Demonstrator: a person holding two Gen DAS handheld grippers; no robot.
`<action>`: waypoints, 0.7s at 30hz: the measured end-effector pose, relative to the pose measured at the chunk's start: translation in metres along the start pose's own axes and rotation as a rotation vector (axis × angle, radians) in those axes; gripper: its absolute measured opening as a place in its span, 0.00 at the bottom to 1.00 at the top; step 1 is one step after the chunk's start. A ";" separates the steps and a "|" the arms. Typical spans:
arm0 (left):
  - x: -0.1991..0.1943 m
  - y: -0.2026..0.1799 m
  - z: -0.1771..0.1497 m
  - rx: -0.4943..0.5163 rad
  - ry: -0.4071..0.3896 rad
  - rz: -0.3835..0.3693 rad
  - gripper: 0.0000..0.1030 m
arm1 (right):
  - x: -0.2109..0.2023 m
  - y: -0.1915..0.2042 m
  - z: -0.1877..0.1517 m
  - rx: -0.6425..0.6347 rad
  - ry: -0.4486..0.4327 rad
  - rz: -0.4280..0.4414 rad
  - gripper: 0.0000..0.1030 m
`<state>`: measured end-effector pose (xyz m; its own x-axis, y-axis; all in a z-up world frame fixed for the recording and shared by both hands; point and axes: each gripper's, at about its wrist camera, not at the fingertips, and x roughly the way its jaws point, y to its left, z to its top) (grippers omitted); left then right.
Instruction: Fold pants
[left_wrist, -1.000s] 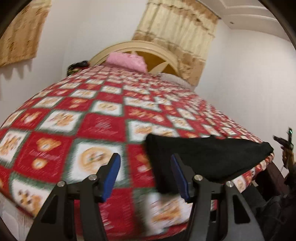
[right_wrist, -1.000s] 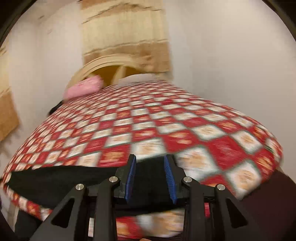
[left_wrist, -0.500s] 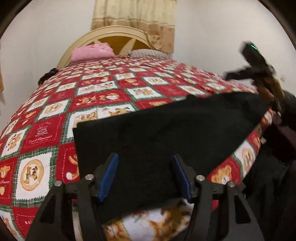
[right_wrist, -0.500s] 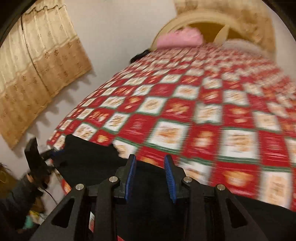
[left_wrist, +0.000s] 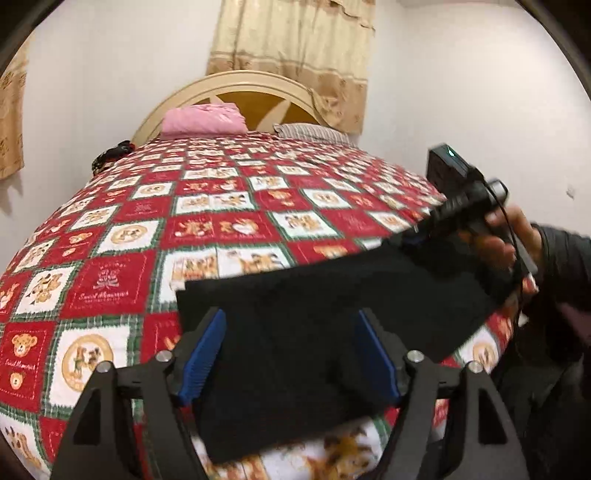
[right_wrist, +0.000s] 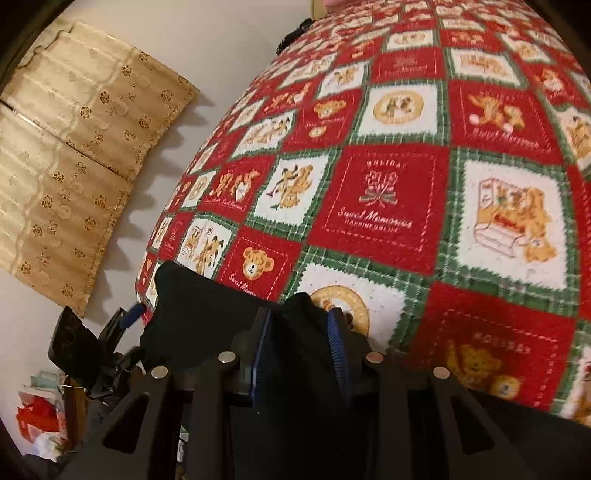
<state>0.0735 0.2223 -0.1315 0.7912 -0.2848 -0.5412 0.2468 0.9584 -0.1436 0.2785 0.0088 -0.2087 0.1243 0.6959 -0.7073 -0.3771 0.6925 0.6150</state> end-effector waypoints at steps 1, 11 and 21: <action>0.004 0.002 0.003 -0.009 0.000 0.004 0.74 | 0.001 0.001 0.001 0.000 0.001 0.010 0.04; 0.038 0.014 -0.002 0.006 0.097 0.080 0.74 | -0.013 0.006 0.017 -0.037 -0.094 -0.118 0.04; 0.009 -0.026 0.004 0.060 0.064 -0.018 0.77 | -0.050 0.009 -0.017 -0.090 -0.179 -0.151 0.48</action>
<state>0.0760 0.1950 -0.1294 0.7496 -0.2984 -0.5908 0.2951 0.9496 -0.1053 0.2527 -0.0230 -0.1735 0.3428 0.6142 -0.7108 -0.4212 0.7769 0.4680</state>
